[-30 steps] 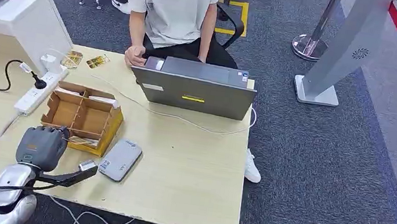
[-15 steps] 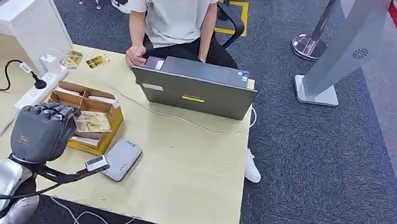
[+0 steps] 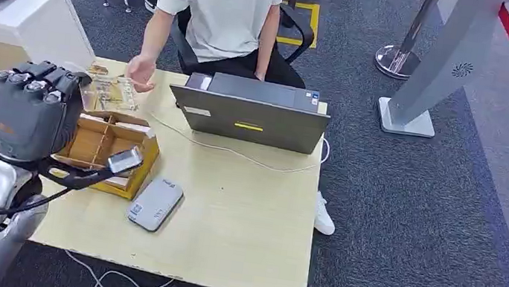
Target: Pass the card to the sensor for recognition and then transmit it.
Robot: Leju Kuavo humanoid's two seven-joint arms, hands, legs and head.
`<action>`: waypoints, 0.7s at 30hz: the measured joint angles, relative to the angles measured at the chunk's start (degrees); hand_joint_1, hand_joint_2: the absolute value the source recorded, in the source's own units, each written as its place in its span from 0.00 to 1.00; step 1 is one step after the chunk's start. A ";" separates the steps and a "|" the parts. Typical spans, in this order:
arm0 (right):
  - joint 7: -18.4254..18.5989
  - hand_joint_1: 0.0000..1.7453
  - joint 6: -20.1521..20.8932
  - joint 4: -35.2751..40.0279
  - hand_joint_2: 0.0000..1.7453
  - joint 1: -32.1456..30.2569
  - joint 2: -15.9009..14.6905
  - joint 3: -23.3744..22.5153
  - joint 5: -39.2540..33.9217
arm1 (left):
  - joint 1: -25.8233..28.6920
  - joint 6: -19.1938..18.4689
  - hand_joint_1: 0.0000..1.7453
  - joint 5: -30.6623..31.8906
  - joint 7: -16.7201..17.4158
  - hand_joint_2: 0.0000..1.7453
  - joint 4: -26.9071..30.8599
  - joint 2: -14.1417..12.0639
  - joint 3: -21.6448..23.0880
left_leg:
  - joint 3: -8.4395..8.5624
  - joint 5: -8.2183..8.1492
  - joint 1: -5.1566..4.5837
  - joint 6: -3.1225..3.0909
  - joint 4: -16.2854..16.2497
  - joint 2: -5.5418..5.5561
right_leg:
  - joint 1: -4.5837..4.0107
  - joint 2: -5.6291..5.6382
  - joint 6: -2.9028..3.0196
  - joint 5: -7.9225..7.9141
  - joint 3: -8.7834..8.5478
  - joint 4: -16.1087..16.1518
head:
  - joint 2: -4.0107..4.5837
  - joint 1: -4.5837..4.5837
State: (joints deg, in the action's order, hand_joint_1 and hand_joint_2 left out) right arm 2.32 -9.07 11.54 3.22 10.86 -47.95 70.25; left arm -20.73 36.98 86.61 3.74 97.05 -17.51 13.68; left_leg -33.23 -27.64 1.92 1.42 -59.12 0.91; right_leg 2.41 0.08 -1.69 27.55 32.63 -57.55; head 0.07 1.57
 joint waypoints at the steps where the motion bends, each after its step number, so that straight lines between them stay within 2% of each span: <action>1: -0.02 0.00 0.20 -0.02 1.00 0.19 0.00 0.24 0.35 | -2.69 0.40 1.00 1.67 1.27 1.00 -5.20 -0.04 -0.39 | -0.01 0.02 0.00 0.03 0.00 0.05 | 0.00 -0.02 0.00 -0.01 0.00 0.00 | 0.00 -0.02; 5: 0.11 0.00 0.63 -0.02 1.00 0.55 0.00 1.09 1.05 | -11.28 2.14 1.00 2.99 6.67 1.00 -21.97 -0.94 -0.35 | 0.03 0.10 0.01 0.08 0.01 -0.13 | -0.01 0.16 0.14 -0.15 0.09 -0.03 | 0.00 0.09; 8: 0.59 0.00 0.96 -0.04 1.00 0.54 0.00 1.35 1.35 | -15.64 2.32 1.00 3.16 10.56 1.00 -31.87 -1.25 1.62 | 0.00 0.11 0.01 0.08 0.01 -0.13 | -0.01 0.16 0.14 -0.16 0.09 -0.03 | 0.00 0.04; 11: 1.25 0.00 1.03 -0.07 1.00 0.51 0.00 1.66 1.53 | -18.30 2.47 1.00 2.35 13.09 1.00 -38.55 -1.38 4.42 | -0.03 0.09 0.00 0.07 0.01 -0.11 | -0.01 0.18 0.13 -0.15 0.10 -0.02 | 0.00 0.02; 14: 1.73 0.00 0.98 -0.07 1.00 0.50 0.00 1.77 1.53 | -19.54 2.51 1.00 3.05 12.78 1.00 -42.85 -0.72 5.14 | -0.06 0.09 0.00 0.07 0.00 -0.13 | 0.00 0.20 0.13 -0.15 0.14 -0.01 | 0.00 0.02; 15: 1.75 0.00 0.94 -0.07 1.00 0.47 0.00 1.77 1.51 | -19.87 2.51 0.00 3.05 12.41 1.00 -43.81 -0.46 5.20 | -0.08 0.09 0.00 0.07 0.00 -0.13 | 0.00 0.20 0.13 -0.15 0.15 0.00 | 0.00 0.00; 21: 1.71 0.00 0.85 -0.07 1.00 0.42 -0.02 1.77 1.31 | -21.47 2.56 0.00 3.12 11.05 1.00 -48.97 1.18 5.38 | -0.10 0.09 0.00 0.07 0.01 -0.13 | -0.01 0.19 0.13 -0.15 0.18 0.00 | 0.00 0.00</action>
State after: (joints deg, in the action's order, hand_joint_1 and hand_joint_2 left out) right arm 4.02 -8.22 11.47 3.64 10.84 -46.18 71.56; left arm -42.21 39.54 89.72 14.80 48.08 -16.33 19.06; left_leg -33.34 -27.55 1.92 1.49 -59.12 0.78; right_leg 2.41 0.27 -1.56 27.40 32.82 -57.54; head 0.07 1.57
